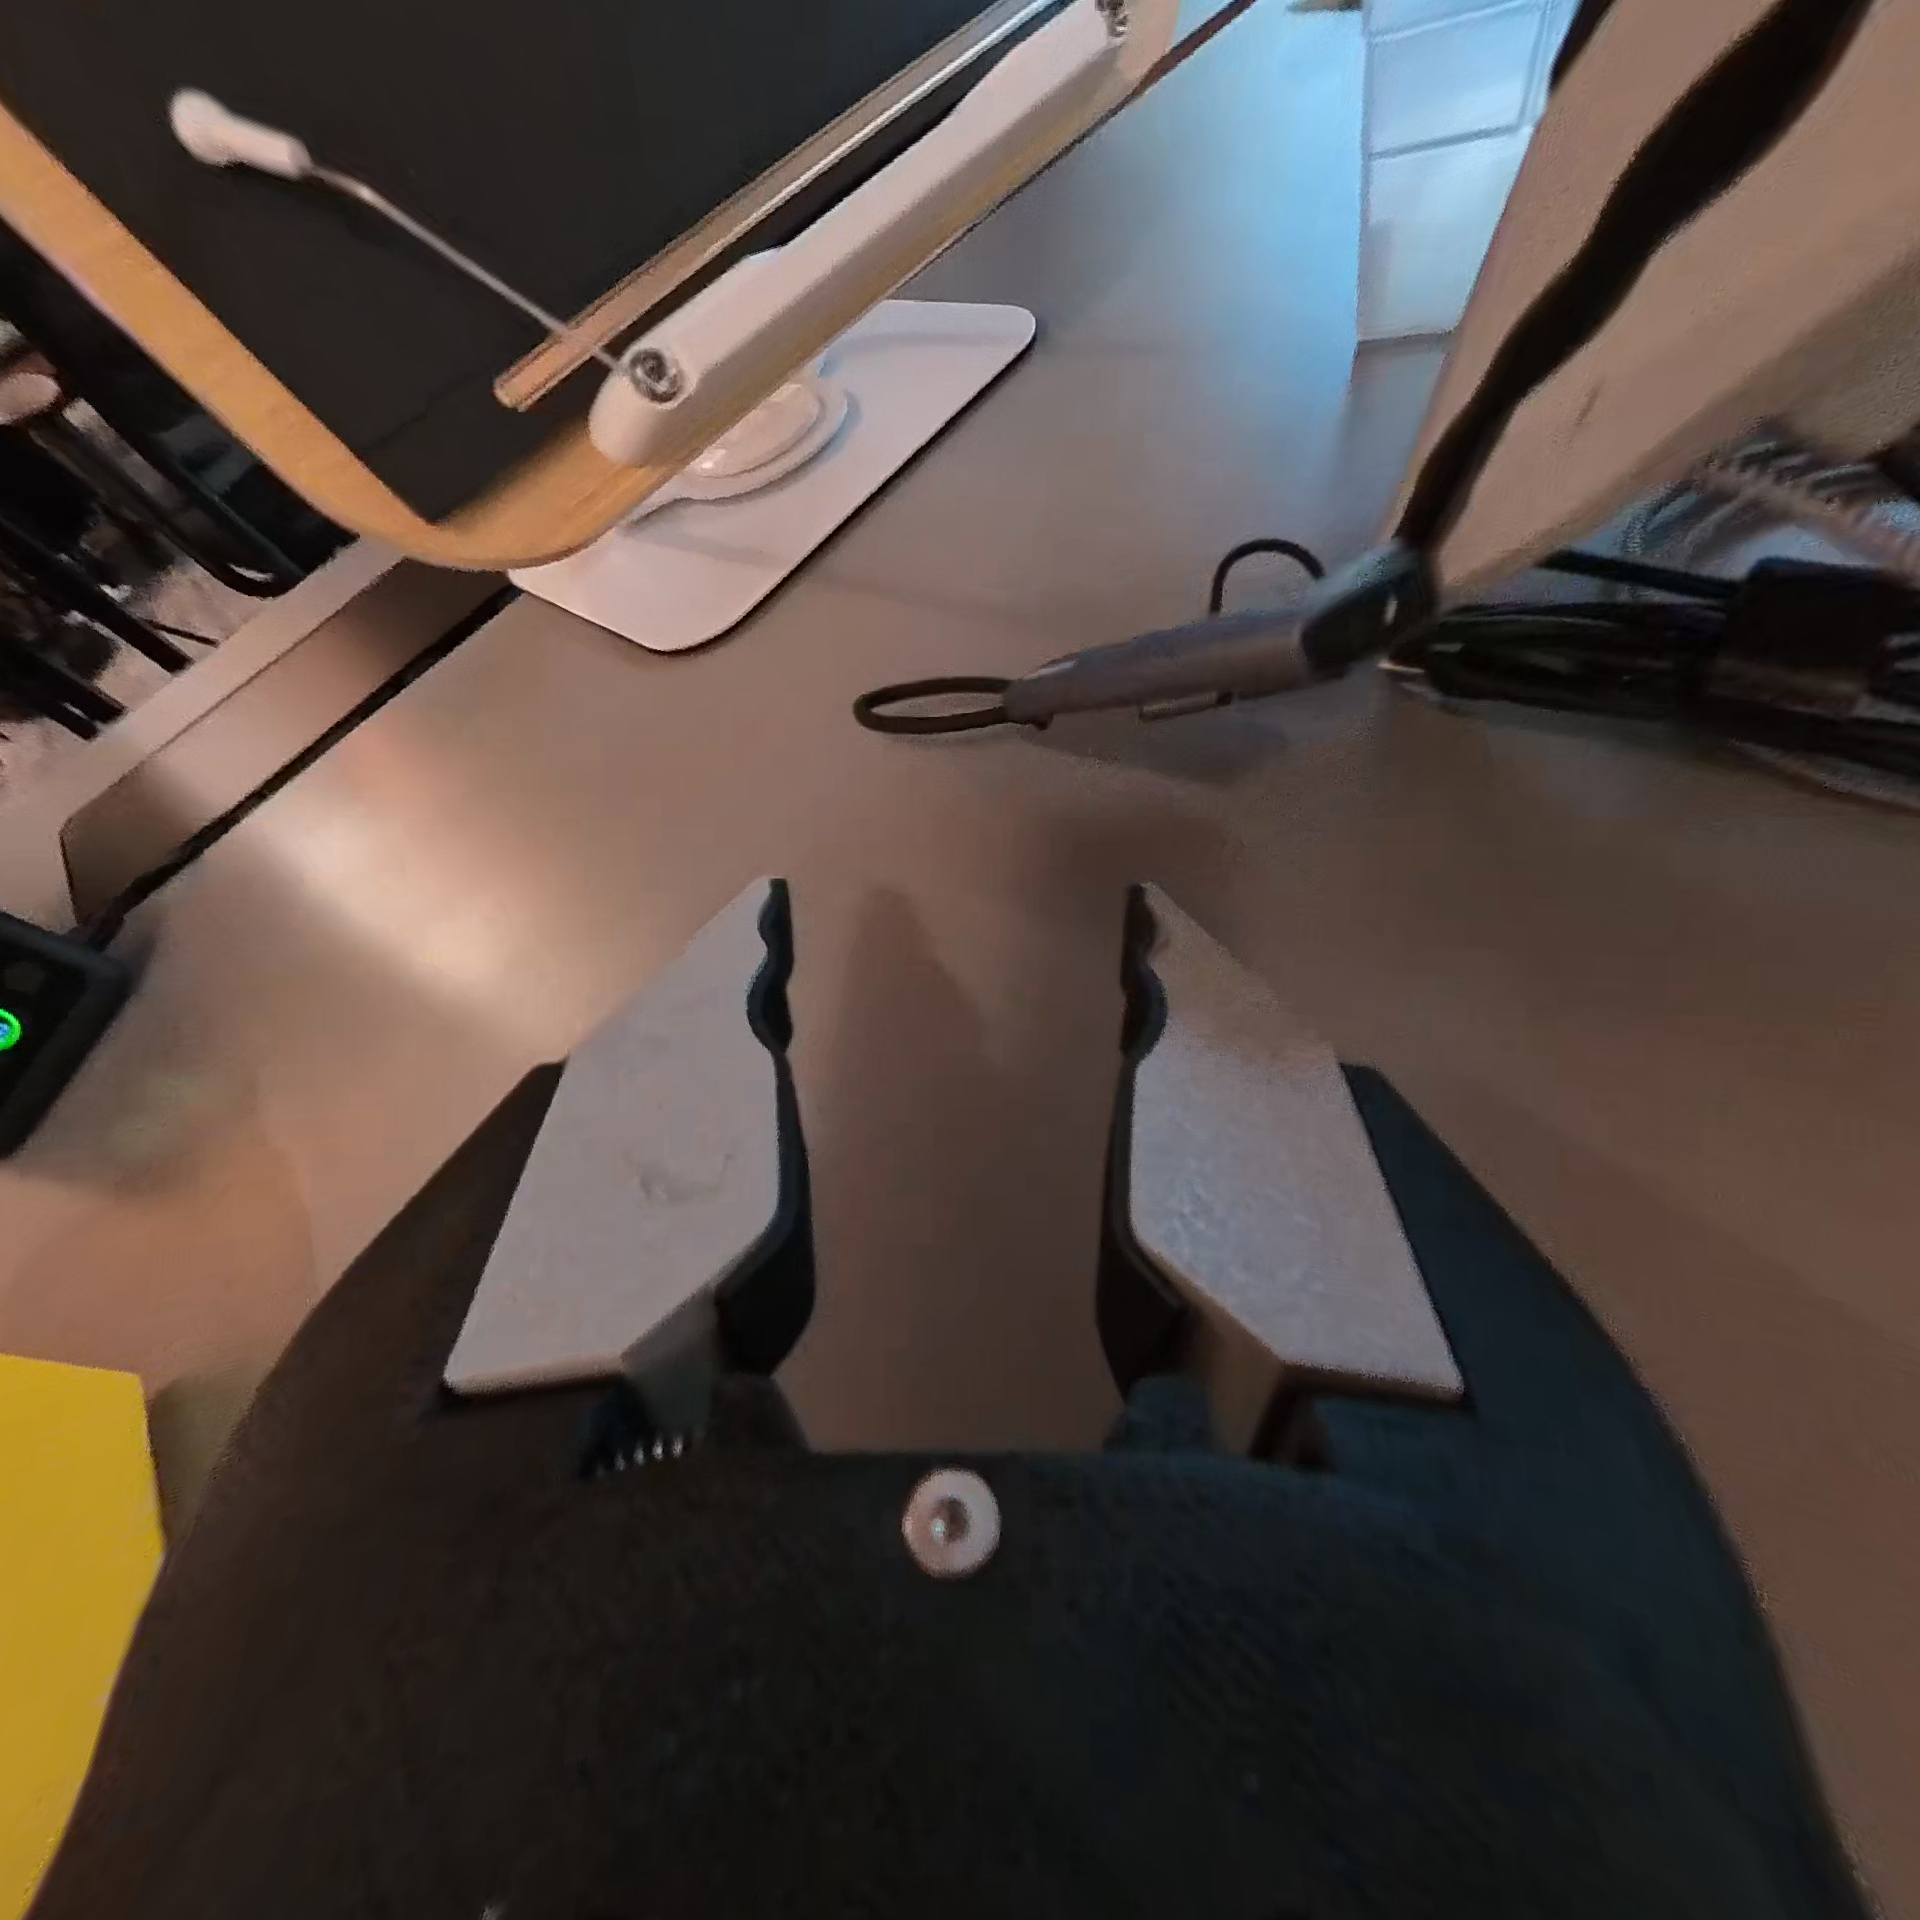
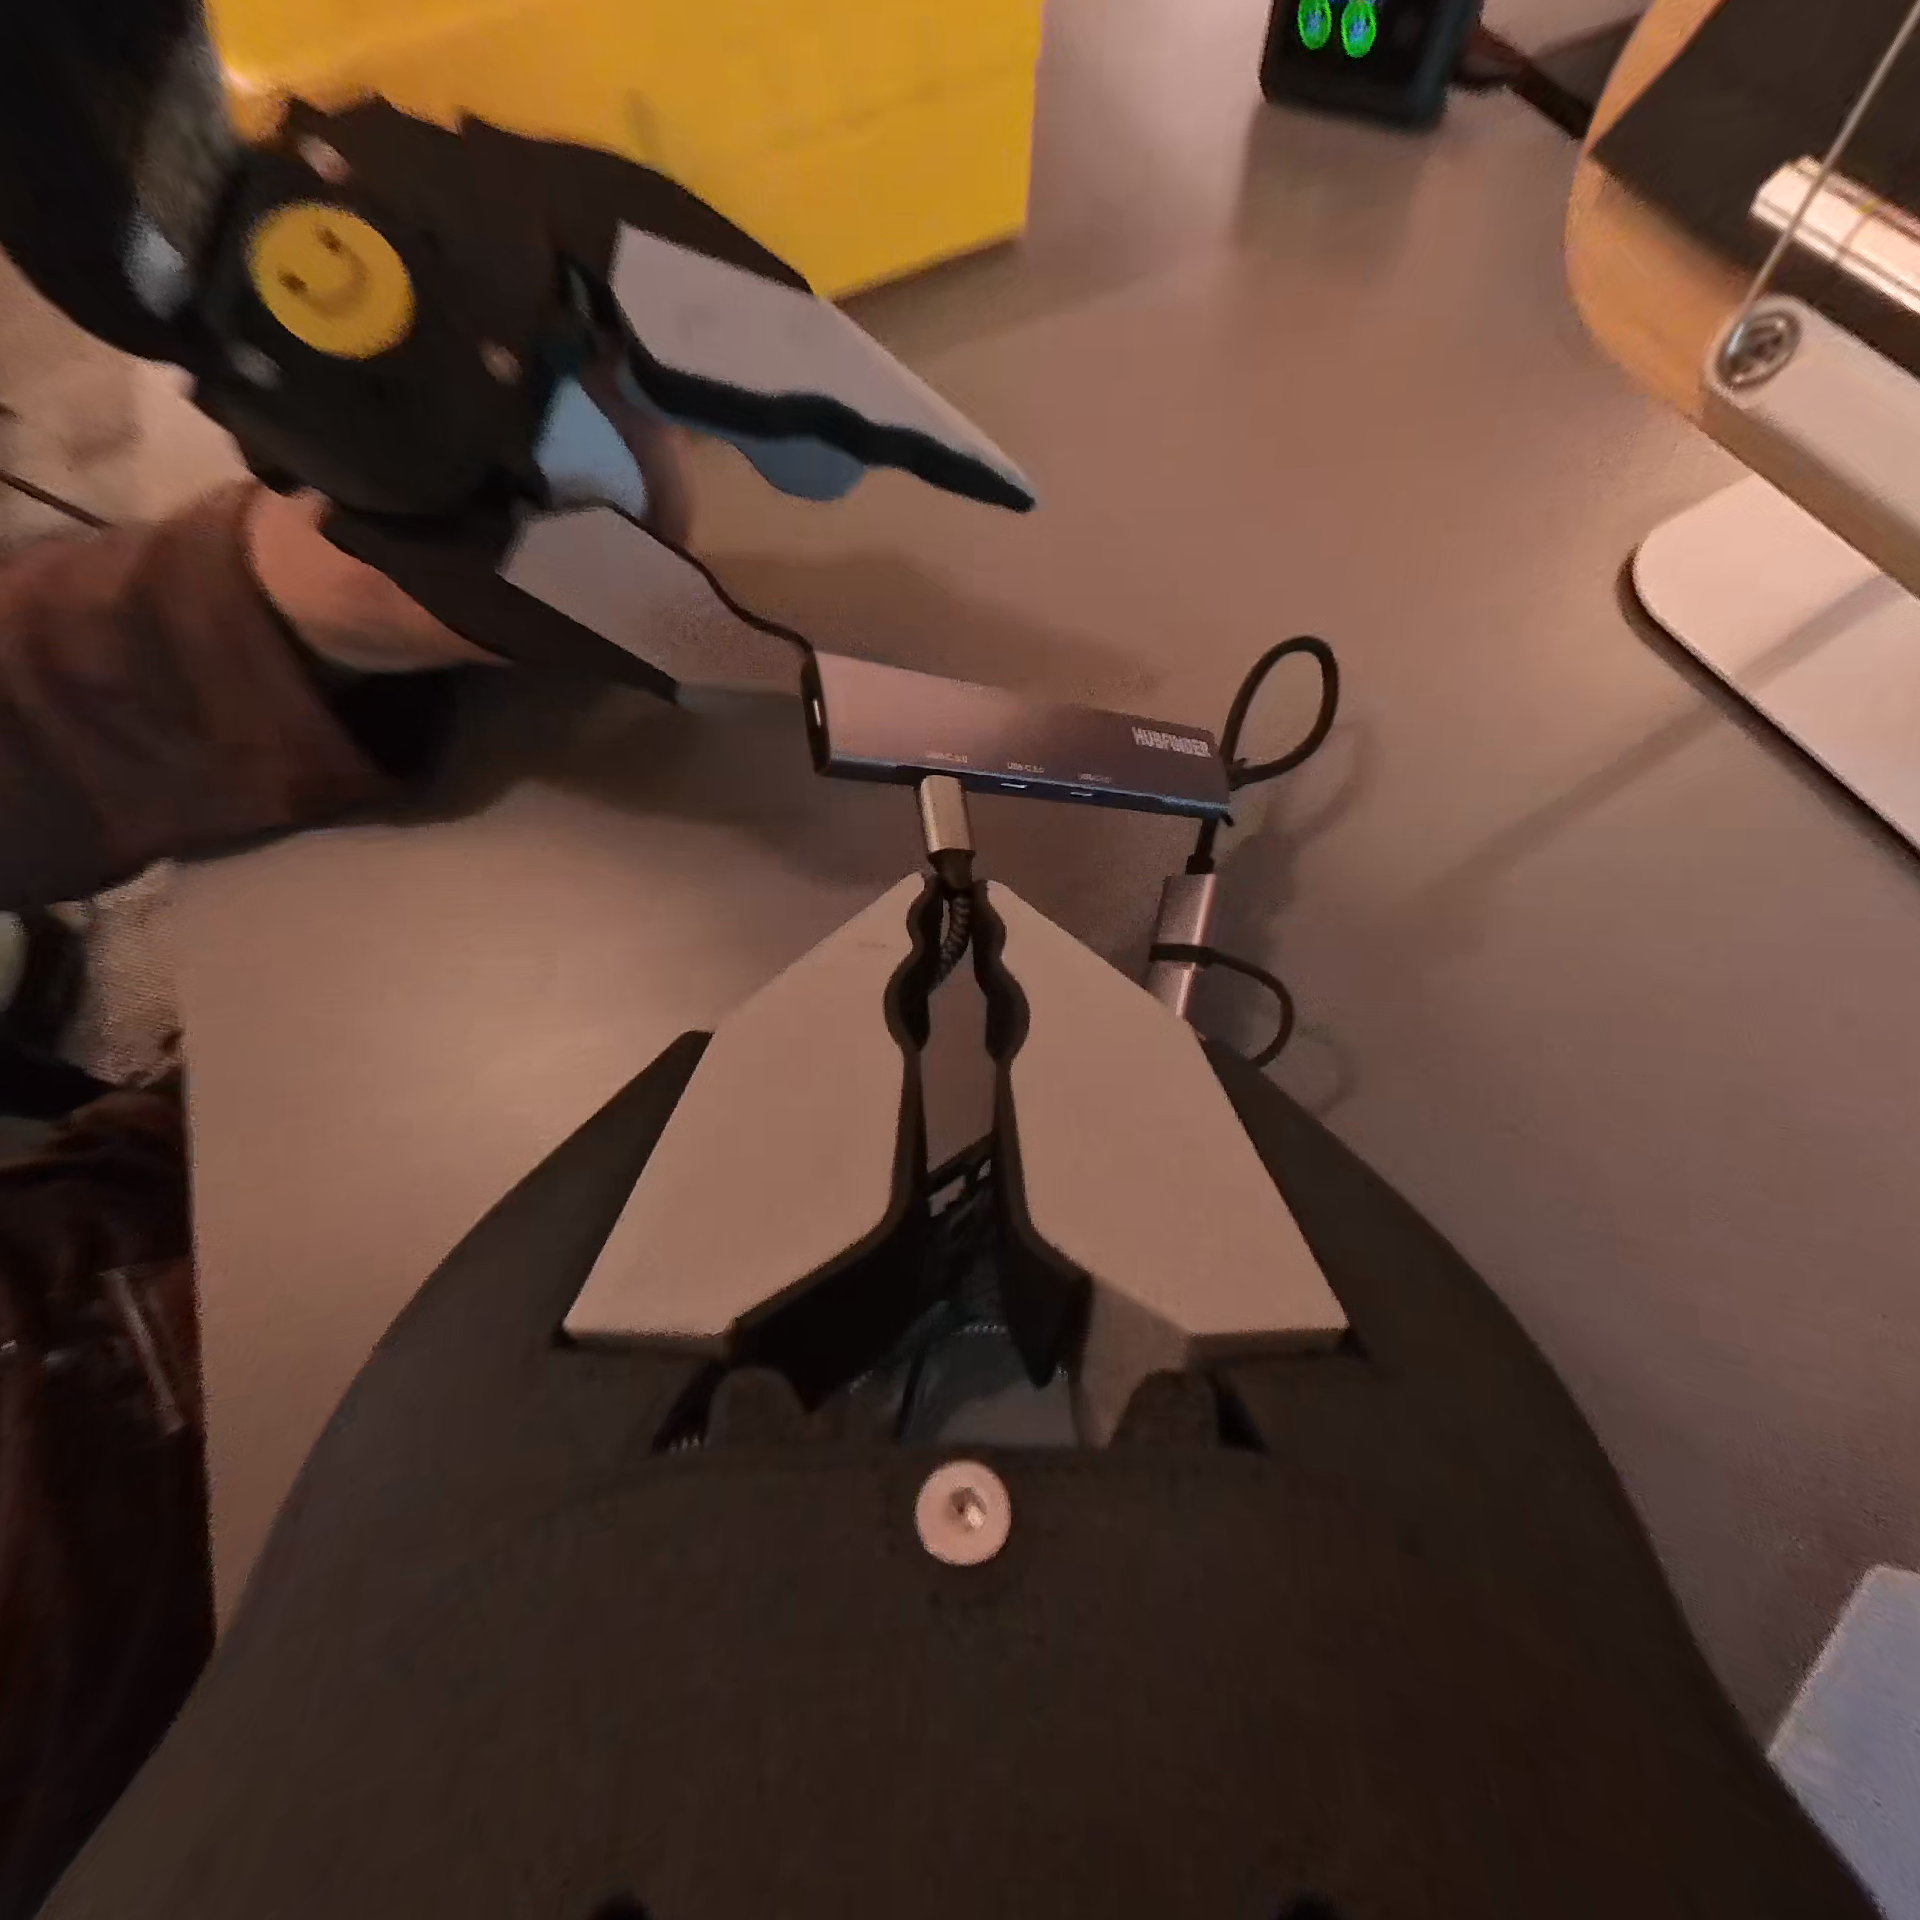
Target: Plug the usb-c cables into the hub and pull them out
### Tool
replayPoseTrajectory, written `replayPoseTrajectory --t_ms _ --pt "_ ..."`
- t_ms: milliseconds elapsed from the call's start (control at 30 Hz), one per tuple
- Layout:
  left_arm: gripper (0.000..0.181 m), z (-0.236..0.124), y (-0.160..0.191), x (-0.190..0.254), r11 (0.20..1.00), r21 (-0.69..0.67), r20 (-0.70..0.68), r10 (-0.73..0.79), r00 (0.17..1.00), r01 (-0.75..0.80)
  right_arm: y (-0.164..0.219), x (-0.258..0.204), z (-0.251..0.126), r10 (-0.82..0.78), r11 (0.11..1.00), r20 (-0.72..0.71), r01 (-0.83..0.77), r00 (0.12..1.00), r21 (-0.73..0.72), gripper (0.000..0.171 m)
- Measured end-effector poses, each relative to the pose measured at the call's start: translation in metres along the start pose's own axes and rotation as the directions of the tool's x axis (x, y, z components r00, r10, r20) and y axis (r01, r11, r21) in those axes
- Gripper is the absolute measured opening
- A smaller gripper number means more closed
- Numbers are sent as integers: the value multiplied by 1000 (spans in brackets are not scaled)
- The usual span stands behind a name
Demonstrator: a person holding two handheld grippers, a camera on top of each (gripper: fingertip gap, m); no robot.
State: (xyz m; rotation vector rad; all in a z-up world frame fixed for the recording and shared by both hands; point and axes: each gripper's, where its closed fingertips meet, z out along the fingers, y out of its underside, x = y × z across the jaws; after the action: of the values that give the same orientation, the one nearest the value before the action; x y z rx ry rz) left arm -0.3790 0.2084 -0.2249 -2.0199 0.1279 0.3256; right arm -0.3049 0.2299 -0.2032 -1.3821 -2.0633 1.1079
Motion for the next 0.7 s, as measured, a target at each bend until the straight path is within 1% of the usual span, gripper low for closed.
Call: replayPoseTrajectory --t_ms 33,100,167,267,333,400,467,500,567,667,700 --pt "62 1 -2 3 999 5 5 35 999 -35 -2 -3 -4 2 1000 28 -2 1000 30 3" --pt "63 3 -5 15 993 17 -5 117 993 -117 1 -10 -9 -8 999 79 4 997 45 3" --pt "66 5 -9 30 979 29 -14 203 979 -203 8 -16 -8 -41 999 118 39 992 12 3" --pt "67 6 -12 55 942 59 -47 333 942 -330 18 -20 -3 -120 991 114 126 986 -51 3" --pt "55 6 -10 71 909 65 -66 416 907 -412 20 -26 -2 -169 982 124 177 978 -62 3" --pt "37 7 -10 79 872 64 -39 489 872 -486 22 -33 -1 -212 972 141 224 967 -72 3" --pt "13 7 -11 76 836 49 19 546 837 -547 24 -38 0 -246 963 152 260 957 -77 4" --pt "11 6 -12 74 823 46 36 565 825 -566 24 -39 0 -261 959 145 273 954 -72 4" --pt "9 6 -13 72 828 47 45 557 830 -558 20 -37 -1 -269 959 130 277 954 -52 5" --pt "9 6 -15 70 842 47 43 536 843 -538 15 -29 -3 -219 975 109 223 970 -25 22" --pt "8 5 -15 70 838 45 49 542 839 -544 13 -27 -4 -199 979 113 202 973 -12 23"
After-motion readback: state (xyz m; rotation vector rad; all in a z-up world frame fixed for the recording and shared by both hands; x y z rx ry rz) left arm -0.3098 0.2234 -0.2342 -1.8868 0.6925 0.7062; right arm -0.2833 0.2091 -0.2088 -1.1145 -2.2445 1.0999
